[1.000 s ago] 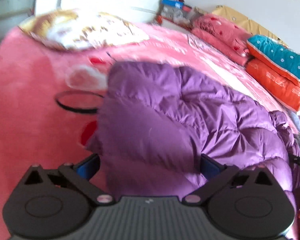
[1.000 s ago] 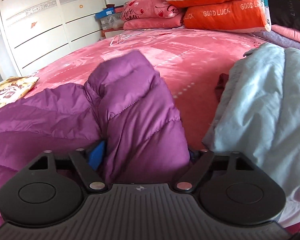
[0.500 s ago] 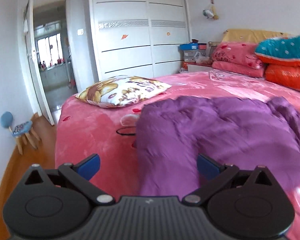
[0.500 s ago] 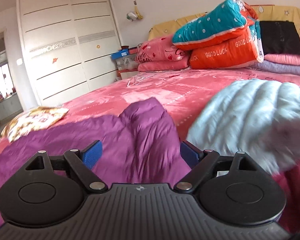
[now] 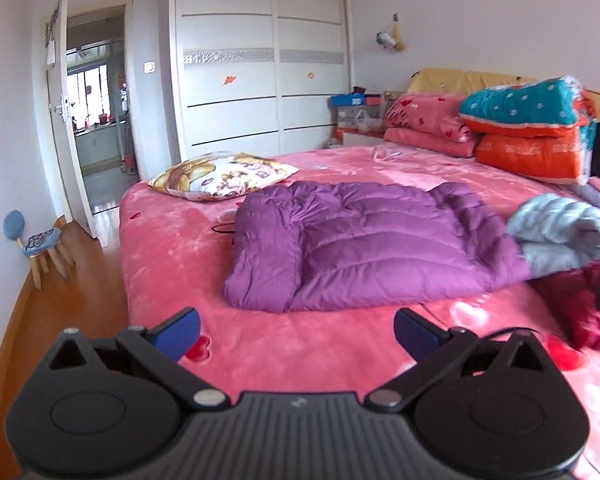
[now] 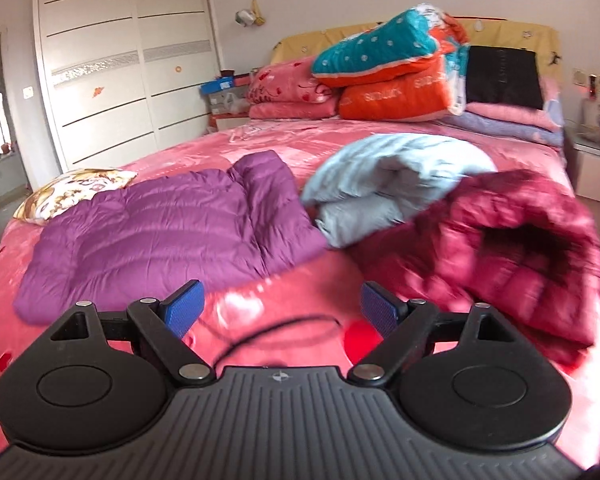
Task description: Fold large clothes
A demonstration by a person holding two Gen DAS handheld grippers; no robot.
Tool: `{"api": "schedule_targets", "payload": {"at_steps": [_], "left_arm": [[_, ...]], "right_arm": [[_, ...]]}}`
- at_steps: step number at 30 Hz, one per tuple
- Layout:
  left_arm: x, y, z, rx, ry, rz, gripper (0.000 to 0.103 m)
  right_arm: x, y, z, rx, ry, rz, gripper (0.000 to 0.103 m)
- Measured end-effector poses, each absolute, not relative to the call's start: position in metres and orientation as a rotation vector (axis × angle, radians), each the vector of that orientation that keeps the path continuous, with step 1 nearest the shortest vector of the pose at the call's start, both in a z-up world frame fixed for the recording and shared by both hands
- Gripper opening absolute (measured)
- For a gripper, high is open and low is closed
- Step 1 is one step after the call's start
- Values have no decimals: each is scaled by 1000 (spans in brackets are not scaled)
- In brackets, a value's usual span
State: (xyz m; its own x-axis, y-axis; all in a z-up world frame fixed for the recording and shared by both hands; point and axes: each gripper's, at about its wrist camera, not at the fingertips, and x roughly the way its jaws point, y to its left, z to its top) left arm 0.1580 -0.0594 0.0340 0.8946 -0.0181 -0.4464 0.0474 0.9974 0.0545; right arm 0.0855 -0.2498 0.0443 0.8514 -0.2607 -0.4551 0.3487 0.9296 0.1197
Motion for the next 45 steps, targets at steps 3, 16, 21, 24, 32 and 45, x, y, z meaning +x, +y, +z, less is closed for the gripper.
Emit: {"api": "schedule_targets", "payload": {"at_steps": [3,16,21,24,32,45], "left_arm": [[124,-59,46,67,441,-38,102],[34,-50,68,44,425,-46,102],[16,-47,72,49,404,-47,102],[7,-45,72,56,393,-50,102],[-6,-44,68,73,393,-50,102],[-13,-48,58,85,395,-42,102]], "right_arm": [[46,-237,57,164,415,-332,103],[-58,-202,106,121,292,-321,103],[-81,-185,108,91,279,-320,103],[-89,-180,110,90,259,-321,103],[-98,-173,108,90,227,-309,103],[-87,-169,95,74,247,-316,103]]}}
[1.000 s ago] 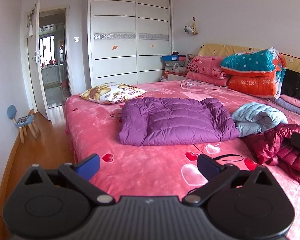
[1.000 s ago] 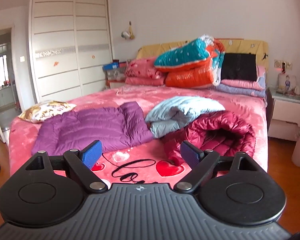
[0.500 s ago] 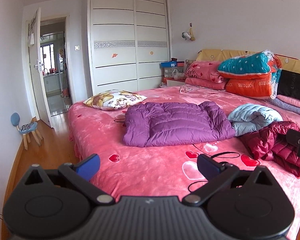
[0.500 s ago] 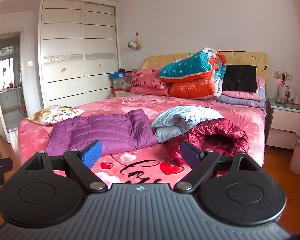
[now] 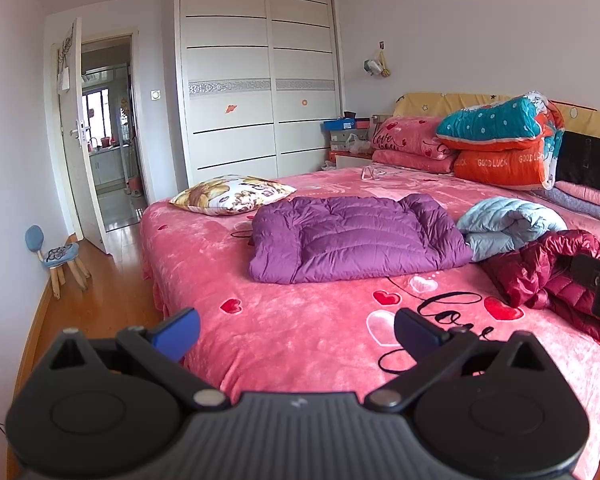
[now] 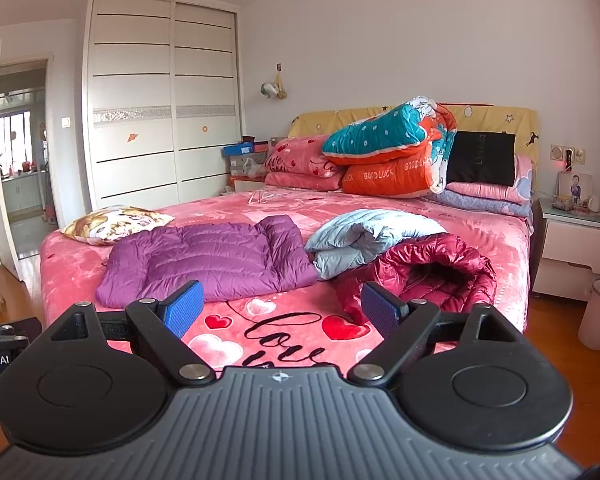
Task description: Fold large clothes
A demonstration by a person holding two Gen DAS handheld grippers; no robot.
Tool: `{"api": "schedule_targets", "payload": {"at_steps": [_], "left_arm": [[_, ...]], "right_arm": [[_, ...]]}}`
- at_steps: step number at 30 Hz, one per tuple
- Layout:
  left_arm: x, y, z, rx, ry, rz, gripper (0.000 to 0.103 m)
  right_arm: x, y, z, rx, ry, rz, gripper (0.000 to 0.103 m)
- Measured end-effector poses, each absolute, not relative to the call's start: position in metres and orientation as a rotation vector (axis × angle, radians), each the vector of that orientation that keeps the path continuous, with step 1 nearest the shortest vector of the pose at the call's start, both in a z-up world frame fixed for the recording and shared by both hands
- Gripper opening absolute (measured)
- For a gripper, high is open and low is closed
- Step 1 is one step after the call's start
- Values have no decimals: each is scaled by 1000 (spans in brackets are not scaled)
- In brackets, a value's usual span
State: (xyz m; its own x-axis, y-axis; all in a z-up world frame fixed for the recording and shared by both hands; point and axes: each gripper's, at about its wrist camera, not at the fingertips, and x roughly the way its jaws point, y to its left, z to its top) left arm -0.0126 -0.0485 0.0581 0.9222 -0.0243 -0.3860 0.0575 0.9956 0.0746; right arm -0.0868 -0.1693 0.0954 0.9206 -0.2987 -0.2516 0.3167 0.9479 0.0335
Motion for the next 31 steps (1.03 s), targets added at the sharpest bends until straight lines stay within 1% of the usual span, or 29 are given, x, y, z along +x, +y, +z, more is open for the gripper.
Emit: {"api": "schedule_targets", "payload": {"at_steps": [31], "left_arm": [[5,-59,23,82,498,-95,102]], "right_arm": [[-71,-183,75,73,285,-302,103]]}}
